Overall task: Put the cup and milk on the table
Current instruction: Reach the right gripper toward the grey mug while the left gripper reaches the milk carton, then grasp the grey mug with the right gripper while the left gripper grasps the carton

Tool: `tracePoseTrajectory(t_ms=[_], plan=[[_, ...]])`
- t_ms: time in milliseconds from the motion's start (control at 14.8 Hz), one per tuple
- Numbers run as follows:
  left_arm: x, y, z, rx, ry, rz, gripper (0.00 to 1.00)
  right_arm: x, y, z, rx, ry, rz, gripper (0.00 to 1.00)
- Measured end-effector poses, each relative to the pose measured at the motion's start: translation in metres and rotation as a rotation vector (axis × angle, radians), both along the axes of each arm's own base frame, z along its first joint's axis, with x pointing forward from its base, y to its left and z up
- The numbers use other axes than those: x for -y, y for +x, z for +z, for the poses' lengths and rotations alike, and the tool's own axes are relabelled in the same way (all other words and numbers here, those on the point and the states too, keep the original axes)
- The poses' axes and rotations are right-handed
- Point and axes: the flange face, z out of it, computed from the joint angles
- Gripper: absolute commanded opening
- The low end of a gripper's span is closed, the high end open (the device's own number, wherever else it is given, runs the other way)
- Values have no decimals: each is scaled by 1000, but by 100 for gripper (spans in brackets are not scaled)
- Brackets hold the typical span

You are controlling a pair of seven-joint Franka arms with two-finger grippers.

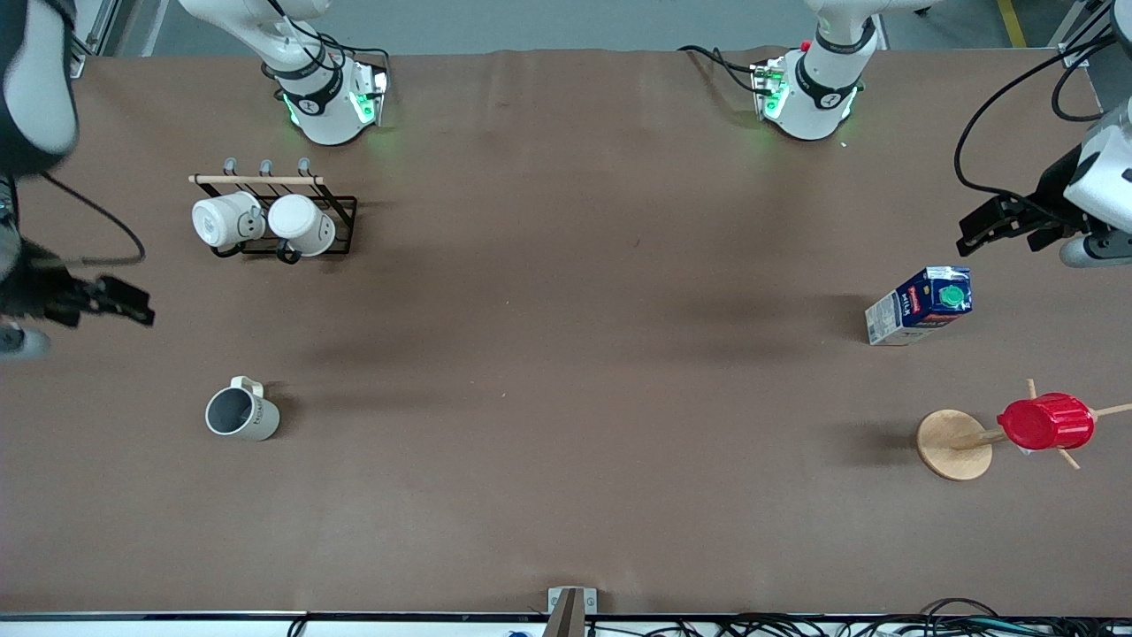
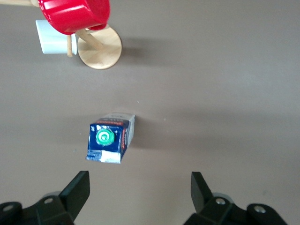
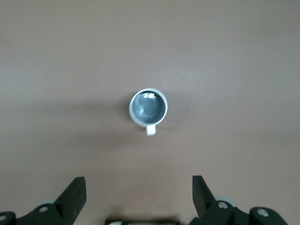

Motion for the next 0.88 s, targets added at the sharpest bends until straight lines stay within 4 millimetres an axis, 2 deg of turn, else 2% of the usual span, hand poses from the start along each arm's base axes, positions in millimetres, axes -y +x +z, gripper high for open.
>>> tracePoseTrajectory(t_ms=[136, 271, 475, 678, 814, 881], plan=[[-6, 2, -31, 0, 4, 7, 100, 17, 16, -58, 7, -15, 25, 100], [-10, 3, -64, -33, 39, -2, 100, 28, 22, -112, 23, -27, 34, 100], [-20, 3, -96, -88, 55, 9, 100, 31, 24, -176, 55, -40, 51, 100], [-38, 2, -115, -112, 53, 38, 100, 32, 27, -222, 66, -51, 69, 100], [-43, 2, -131, -113, 50, 44, 100, 32, 28, -241, 75, -56, 73, 98], [-43, 2, -141, -119, 49, 44, 100, 32, 28, -248, 77, -57, 75, 94]])
